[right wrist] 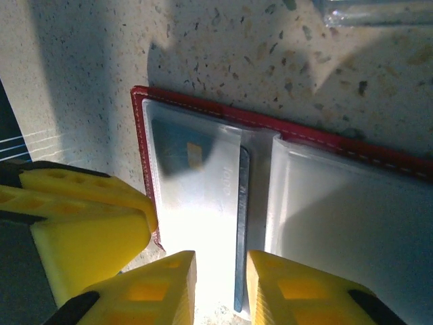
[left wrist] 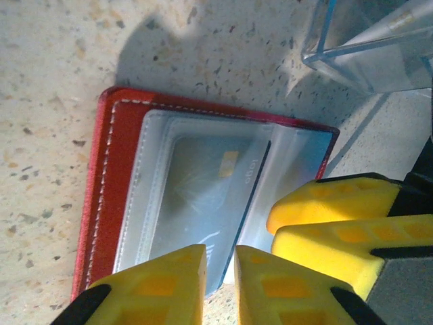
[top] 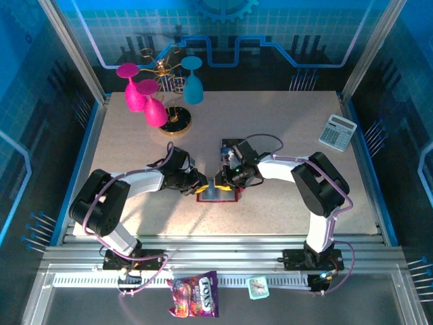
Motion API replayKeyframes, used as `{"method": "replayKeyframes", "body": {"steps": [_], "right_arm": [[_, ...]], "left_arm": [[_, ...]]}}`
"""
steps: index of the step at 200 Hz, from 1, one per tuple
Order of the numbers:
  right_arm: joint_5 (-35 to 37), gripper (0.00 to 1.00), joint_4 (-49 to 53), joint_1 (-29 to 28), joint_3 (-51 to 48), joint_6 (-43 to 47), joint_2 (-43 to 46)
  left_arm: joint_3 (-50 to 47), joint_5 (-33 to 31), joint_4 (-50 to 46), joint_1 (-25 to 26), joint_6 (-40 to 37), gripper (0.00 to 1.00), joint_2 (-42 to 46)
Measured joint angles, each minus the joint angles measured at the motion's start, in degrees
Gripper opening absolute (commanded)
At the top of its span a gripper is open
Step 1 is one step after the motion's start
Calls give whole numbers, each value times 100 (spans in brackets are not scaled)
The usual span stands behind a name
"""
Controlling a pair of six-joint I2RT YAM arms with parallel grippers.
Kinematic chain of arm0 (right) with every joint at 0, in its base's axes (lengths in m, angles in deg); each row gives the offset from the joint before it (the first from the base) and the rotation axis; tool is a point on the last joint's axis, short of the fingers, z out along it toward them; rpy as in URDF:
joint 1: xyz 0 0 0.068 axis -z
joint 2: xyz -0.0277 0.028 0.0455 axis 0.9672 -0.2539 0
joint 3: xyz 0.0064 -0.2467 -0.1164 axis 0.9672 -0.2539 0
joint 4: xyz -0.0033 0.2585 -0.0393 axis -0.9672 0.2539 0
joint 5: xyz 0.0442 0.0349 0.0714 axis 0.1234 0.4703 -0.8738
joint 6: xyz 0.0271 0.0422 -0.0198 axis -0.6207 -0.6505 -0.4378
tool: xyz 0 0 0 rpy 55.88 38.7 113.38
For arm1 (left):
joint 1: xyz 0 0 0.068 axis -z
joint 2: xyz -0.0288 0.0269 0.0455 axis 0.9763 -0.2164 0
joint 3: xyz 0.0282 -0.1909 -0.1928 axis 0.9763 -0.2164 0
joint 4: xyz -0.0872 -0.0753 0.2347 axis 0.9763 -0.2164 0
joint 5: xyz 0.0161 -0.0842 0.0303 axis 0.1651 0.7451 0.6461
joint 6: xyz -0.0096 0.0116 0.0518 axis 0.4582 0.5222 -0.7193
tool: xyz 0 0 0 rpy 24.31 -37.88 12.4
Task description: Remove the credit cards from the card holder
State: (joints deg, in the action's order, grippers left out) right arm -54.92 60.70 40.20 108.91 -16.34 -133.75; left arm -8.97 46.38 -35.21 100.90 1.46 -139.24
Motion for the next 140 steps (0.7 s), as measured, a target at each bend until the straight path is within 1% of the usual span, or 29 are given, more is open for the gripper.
{"method": "replayKeyframes", "body": {"steps": [22,74,140], "right_arm": [[-9,24,-55,-50,74,-22,-111],[-26,24,-101,-142,201,-63,-216],[26,28,92,-162,282,0,-234]], "left_arm": [[-2,-2,2,-4,-31,14,-4],[-83,-2,-2,-52,-46,14,-33],[-83,-2,0,-90,-149,14,-33]]}}
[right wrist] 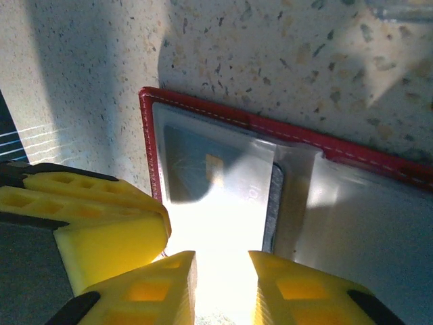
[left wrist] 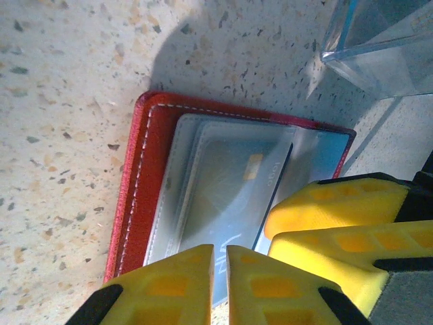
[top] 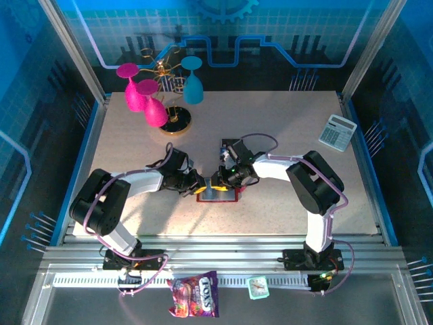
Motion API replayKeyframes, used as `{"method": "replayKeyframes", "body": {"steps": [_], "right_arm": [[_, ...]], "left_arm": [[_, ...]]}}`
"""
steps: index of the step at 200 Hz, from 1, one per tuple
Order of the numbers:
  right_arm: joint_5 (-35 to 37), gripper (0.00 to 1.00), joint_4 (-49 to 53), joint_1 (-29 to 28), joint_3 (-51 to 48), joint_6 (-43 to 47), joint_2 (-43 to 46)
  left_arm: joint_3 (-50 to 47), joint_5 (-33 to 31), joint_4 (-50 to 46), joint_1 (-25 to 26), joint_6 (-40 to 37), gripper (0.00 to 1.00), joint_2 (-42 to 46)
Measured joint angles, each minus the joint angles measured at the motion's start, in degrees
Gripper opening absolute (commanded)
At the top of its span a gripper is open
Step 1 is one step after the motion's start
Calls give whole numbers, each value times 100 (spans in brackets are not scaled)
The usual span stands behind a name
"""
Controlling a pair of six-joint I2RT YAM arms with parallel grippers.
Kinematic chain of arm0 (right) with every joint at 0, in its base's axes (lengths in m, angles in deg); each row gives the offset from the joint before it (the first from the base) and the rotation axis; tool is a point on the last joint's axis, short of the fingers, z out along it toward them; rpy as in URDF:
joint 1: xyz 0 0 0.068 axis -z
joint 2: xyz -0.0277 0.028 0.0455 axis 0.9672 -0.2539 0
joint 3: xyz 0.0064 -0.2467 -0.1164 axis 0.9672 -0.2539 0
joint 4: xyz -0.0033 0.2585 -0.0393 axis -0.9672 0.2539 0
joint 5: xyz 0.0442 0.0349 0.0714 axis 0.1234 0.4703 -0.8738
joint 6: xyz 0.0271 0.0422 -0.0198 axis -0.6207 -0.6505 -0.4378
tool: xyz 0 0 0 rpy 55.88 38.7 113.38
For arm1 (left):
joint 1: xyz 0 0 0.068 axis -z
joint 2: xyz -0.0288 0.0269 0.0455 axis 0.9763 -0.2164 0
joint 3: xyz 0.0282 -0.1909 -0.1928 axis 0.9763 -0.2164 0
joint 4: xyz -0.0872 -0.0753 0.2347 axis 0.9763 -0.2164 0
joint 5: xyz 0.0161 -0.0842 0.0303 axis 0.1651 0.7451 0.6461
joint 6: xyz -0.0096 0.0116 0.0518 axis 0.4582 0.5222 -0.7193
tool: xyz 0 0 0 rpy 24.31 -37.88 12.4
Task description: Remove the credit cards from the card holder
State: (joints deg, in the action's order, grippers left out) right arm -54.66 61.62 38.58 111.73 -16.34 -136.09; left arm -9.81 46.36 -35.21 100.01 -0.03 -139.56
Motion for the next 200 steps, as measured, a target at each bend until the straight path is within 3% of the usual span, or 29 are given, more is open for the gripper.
{"method": "replayKeyframes", "body": {"steps": [123,200], "right_arm": [[299,33,702,-28,310,415,-74],[321,23,855,-42,363,448,-76]], "left_arm": [[0,0,0,-28,-2,14,-7],[0,0,0,-39,-2,14,-42]]}}
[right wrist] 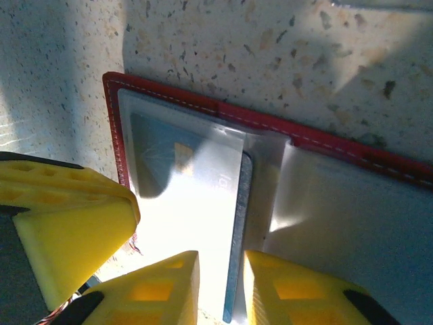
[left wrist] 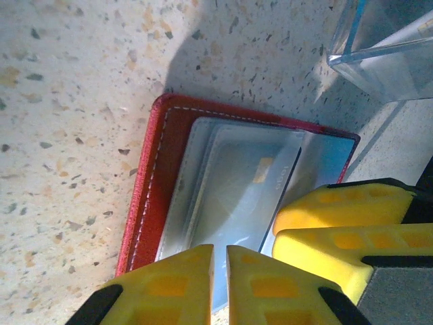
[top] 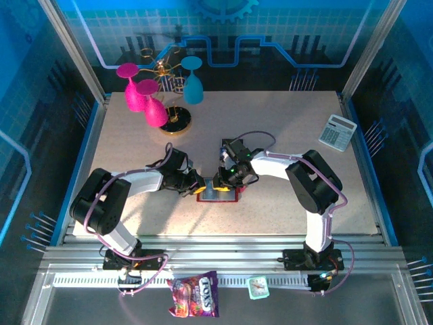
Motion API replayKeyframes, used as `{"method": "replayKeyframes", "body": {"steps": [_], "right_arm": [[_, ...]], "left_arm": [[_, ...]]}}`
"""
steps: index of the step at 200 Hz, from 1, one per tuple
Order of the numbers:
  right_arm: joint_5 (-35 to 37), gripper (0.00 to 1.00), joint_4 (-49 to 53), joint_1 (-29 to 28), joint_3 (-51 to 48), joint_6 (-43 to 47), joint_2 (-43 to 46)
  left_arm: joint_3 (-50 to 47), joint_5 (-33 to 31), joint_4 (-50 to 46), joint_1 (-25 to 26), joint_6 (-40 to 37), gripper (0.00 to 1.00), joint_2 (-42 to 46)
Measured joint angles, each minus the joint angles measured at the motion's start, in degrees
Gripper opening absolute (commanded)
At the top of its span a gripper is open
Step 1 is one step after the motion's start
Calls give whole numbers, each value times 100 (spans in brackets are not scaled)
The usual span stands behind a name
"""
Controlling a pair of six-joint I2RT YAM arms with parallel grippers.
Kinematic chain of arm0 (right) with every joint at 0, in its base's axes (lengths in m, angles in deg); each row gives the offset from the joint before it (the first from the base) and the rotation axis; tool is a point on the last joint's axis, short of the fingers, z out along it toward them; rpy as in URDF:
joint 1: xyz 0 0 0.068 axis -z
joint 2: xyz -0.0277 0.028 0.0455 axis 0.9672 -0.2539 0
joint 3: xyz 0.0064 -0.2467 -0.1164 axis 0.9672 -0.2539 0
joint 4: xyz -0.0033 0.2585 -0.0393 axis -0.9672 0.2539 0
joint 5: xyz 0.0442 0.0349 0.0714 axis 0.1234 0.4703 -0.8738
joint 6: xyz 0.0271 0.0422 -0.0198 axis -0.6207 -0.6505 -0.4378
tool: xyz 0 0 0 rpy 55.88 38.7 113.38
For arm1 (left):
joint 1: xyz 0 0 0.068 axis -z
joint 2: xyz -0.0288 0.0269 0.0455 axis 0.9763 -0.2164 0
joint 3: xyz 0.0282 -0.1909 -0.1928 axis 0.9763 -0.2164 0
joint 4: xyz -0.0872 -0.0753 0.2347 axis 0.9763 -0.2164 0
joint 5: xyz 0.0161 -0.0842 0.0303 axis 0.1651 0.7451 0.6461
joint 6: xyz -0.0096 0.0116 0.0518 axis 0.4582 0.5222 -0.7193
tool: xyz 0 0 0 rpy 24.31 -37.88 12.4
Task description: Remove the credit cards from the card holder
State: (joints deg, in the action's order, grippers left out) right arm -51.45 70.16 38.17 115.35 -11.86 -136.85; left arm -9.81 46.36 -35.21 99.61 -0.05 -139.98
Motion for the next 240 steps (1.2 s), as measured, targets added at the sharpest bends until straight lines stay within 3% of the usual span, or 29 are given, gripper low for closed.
{"method": "replayKeyframes", "body": {"steps": [134,240], "right_arm": [[-44,29,-289,0,2,-74,-94],[286,32,457,-9,264,223,-37]], "left_arm": [[0,2,-4,-44,0,14,-46],[0,2,-11,-59,-4,14,-76]]}}
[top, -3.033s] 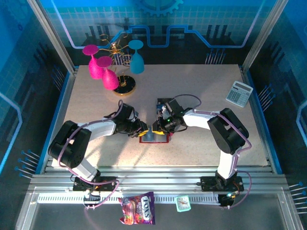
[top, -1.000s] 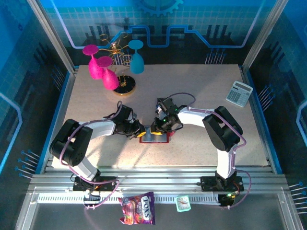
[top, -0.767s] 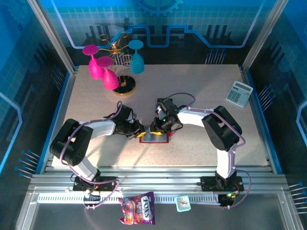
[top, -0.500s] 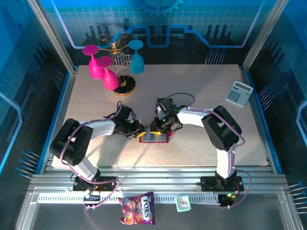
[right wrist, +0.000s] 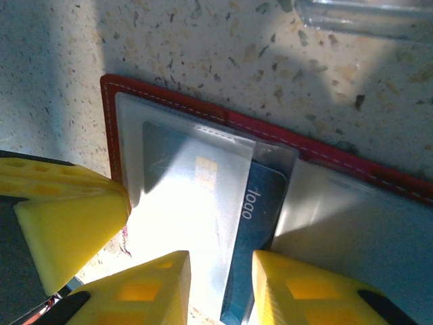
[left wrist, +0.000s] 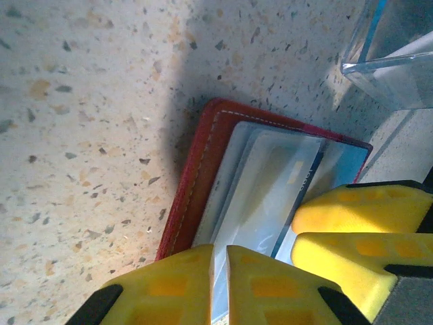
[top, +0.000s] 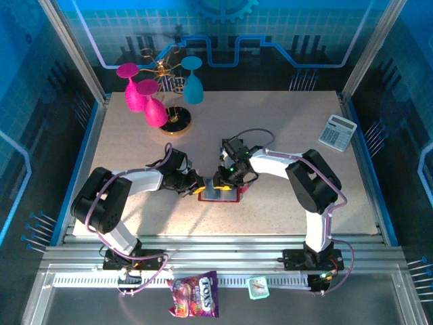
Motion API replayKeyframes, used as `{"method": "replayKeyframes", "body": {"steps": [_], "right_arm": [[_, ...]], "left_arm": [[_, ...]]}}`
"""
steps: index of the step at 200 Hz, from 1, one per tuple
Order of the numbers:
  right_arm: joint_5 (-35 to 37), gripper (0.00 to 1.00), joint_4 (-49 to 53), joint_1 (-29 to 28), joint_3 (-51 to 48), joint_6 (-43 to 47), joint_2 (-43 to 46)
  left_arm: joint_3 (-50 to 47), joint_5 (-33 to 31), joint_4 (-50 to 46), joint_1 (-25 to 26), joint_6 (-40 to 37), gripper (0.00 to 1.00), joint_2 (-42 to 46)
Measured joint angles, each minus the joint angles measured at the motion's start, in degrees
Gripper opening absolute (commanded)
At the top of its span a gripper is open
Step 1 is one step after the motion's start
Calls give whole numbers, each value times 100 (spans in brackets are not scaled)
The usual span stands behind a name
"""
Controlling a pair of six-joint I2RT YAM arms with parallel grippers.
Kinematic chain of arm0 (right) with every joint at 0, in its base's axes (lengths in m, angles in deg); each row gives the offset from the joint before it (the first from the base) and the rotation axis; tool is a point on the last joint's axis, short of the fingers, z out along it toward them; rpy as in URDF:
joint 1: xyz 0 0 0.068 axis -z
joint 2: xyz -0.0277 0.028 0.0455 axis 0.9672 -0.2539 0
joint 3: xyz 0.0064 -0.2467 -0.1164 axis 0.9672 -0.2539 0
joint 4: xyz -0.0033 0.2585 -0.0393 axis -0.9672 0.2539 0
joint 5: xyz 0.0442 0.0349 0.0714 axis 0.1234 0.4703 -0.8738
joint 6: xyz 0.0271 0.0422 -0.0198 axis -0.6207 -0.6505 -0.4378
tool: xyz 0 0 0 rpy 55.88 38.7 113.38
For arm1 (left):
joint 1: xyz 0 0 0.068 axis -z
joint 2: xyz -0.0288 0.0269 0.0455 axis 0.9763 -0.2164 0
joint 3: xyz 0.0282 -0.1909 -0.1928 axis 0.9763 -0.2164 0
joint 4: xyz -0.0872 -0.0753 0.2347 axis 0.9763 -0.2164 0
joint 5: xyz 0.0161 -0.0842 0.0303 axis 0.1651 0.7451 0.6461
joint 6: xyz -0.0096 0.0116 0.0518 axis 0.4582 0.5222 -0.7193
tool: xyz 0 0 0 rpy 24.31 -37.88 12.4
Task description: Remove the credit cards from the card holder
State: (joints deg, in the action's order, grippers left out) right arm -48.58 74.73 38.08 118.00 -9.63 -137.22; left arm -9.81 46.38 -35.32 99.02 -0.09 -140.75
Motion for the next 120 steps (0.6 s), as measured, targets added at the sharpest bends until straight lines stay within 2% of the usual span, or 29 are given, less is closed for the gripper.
{"method": "replayKeyframes", "body": {"steps": [66,120], "right_arm": [[-144,32,-216,17,-131,-111,199],[-240,31,-448,55,-461,-216,210]], "left_arm": [[149,70,-181,0,-37,13,0],[195,127,-240,0,-129,9,-11]]}}
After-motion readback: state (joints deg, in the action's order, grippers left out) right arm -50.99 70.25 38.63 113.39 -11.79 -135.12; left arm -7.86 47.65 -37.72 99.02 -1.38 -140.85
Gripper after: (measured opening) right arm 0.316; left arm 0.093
